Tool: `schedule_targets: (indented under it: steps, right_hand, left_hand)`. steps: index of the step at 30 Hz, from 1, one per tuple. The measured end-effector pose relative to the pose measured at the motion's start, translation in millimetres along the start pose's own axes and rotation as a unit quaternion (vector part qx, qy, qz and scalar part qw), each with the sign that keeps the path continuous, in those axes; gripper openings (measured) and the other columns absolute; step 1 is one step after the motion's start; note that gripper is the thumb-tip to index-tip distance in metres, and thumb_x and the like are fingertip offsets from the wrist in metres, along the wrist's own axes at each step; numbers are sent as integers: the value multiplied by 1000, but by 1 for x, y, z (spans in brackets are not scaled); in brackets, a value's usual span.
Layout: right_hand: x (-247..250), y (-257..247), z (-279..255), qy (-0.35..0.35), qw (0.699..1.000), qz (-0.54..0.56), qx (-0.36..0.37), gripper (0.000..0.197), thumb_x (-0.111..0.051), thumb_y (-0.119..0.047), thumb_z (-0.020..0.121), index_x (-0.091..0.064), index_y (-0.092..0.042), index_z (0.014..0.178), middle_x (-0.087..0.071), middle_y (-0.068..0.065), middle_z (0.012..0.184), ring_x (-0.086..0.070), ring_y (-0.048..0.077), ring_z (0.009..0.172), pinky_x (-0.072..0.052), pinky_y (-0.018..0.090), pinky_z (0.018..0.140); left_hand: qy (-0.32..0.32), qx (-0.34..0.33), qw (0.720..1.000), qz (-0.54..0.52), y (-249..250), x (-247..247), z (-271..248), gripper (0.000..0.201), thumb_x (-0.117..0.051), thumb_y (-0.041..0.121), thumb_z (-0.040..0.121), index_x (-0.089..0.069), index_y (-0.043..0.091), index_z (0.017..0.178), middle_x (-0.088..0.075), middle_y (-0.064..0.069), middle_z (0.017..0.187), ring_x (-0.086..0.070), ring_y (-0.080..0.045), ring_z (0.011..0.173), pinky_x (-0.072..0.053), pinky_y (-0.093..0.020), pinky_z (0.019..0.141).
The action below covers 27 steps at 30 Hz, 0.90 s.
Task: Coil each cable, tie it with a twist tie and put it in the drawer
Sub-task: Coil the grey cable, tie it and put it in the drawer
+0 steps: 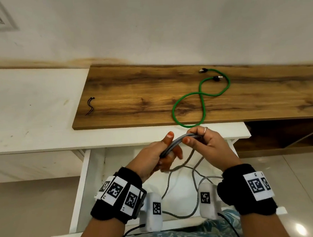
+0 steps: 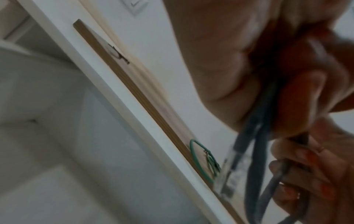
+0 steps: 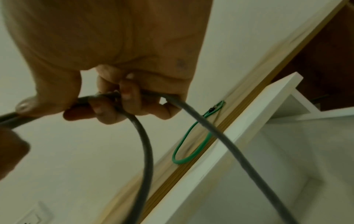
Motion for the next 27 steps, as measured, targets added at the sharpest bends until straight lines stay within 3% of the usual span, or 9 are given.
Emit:
schedule_targets:
  steps: [2, 4, 5, 8, 13, 17, 19, 23, 27]
  right_hand:
    - [-3, 5, 3, 18, 1000, 22, -9, 26, -63, -46, 82, -67, -20, 84, -65, -4, 73, -59, 7, 72, -46, 21, 69]
    - [-7, 13, 7, 42, 997, 53, -26, 48, -60, -61, 78, -66, -14, 84, -64, 20, 81, -62, 34, 79, -48, 38, 73]
    - [-8, 16, 9, 51, 997, 51, -24, 57, -56, -68, 76, -65, -12, 84, -63, 18, 75, -60, 34, 73, -46, 37, 69]
    - [-12, 16, 10, 62, 998, -3, -12, 54, -41, -67, 84, -63, -17, 87, -57, -6, 63, -50, 5, 58, -39, 22, 59]
    - [-27, 39, 4, 20, 993, -41, -106, 34, -32, -48, 95, -50, -23, 110, -59, 0, 72, -52, 4, 58, -44, 25, 63]
    - [-53, 61, -2, -84, 974, -110, -179, 19, -32, -21, 101, -35, -22, 119, -57, 0, 78, -52, 10, 65, -45, 31, 67]
    - [-61, 66, -5, -131, 954, -187, -195, 26, -32, -17, 100, -28, -22, 125, -56, 1, 81, -55, 13, 70, -46, 35, 71]
    - [-59, 41, -5, -167, 940, -268, -130, 24, -35, -19, 100, -41, -29, 122, -57, 1, 78, -60, 22, 81, -48, 38, 74]
    - [-54, 15, -7, -205, 933, -278, -104, 26, -43, -25, 98, -61, -38, 110, -55, -18, 68, -53, 1, 72, -46, 29, 75]
  left_hand:
    - [-22, -9, 996, -81, 4, -5, -1, 53, -37, 52, 86, -69, 10, 86, -25, 7, 43, -19, -5, 37, -15, -21, 42]
    - [-39, -19, 986, -160, 5, -8, 0, 48, -40, 44, 88, -66, 7, 102, -27, 7, 42, -18, -3, 34, -9, -19, 38]
    - [-44, -26, 980, -190, 6, -8, 0, 44, -41, 41, 89, -65, 7, 105, -31, 6, 42, -19, -2, 32, -10, -18, 36]
    - [-53, -53, 960, -270, 7, -6, -1, 38, -46, 36, 91, -69, 8, 105, -46, 1, 50, -24, 0, 31, -14, -14, 33]
    - [-17, -125, 903, -411, 24, 19, -8, 51, -38, 35, 95, -53, -2, 127, -72, -3, 82, -39, -3, 33, -31, -9, 31]
    - [74, -217, 876, -425, 35, 48, -16, 57, -34, 40, 95, -38, 7, 142, -74, 9, 88, -52, 1, 43, -57, -23, 61]
    - [120, -259, 849, -444, 39, 71, -22, 56, -35, 39, 97, -36, 10, 144, -74, 14, 87, -50, 2, 43, -57, -31, 75]
    - [144, -309, 809, -478, 44, 107, -39, 61, -41, 40, 93, -36, 4, 143, -73, 13, 77, -40, -4, 32, -42, -11, 50]
    - [184, -319, 807, -461, 37, 128, -47, 55, -33, 43, 99, -45, 3, 136, -65, 13, 63, -35, -7, 28, -38, -8, 45]
Point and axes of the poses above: each hand's wrist, its own z-axis towards the middle knuckle, its own x-axis out of the back of the hand, y = z × x, the point moved 6 cm from there along z, towards the middle knuckle
